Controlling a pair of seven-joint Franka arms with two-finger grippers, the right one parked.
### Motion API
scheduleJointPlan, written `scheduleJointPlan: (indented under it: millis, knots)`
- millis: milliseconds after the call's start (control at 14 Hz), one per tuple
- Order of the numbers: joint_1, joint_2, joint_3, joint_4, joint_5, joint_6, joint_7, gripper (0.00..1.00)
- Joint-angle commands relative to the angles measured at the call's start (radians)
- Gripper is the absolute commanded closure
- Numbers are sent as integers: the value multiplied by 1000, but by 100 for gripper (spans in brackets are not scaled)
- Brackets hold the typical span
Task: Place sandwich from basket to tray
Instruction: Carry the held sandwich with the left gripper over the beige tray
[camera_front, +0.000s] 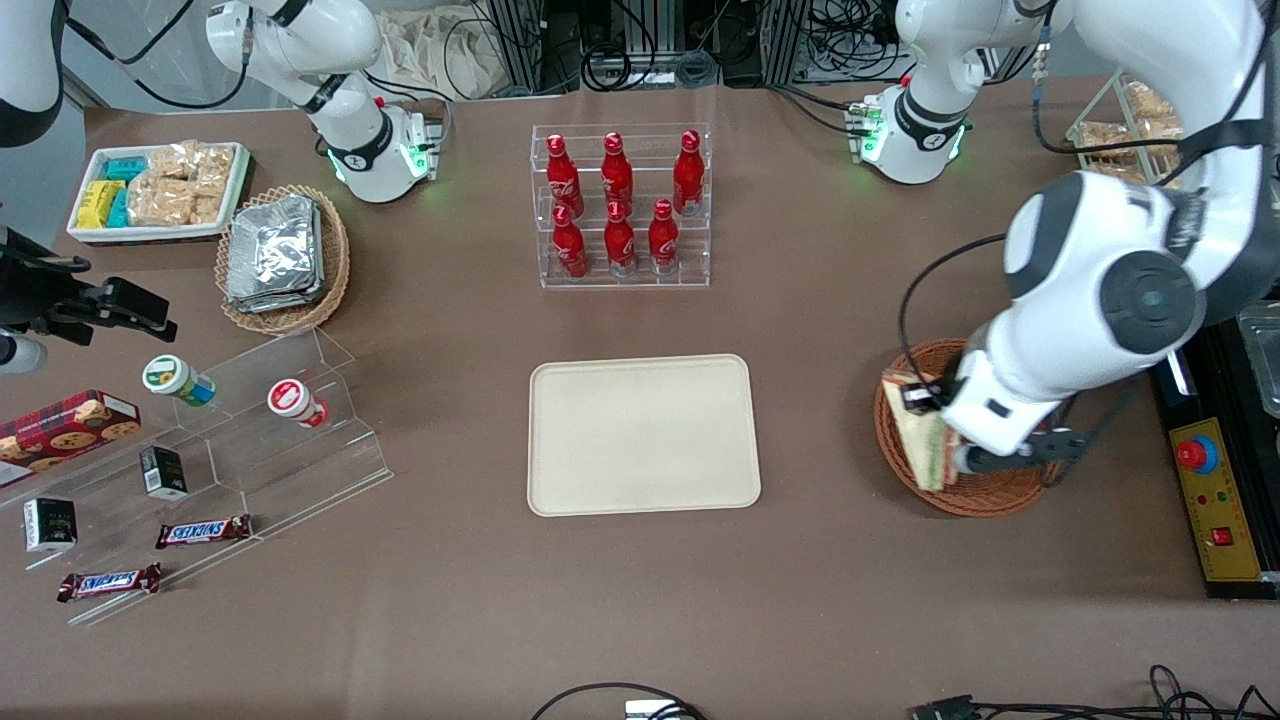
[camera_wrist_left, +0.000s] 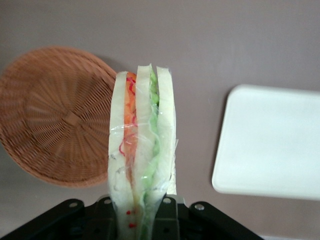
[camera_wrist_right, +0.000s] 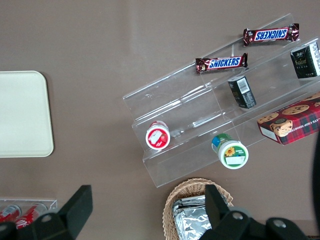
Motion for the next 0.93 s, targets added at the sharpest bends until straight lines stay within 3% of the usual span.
scheduleJointPlan:
  millis: [0, 286, 500, 857]
  knots:
    - [-104, 50, 6, 36, 25, -37, -1, 100]
    - [-164, 155, 3, 64, 73, 33, -46, 100]
    - [-225, 221, 4, 64, 74, 122, -199, 100]
    - [-270, 288, 3, 45, 85, 229, -218, 100]
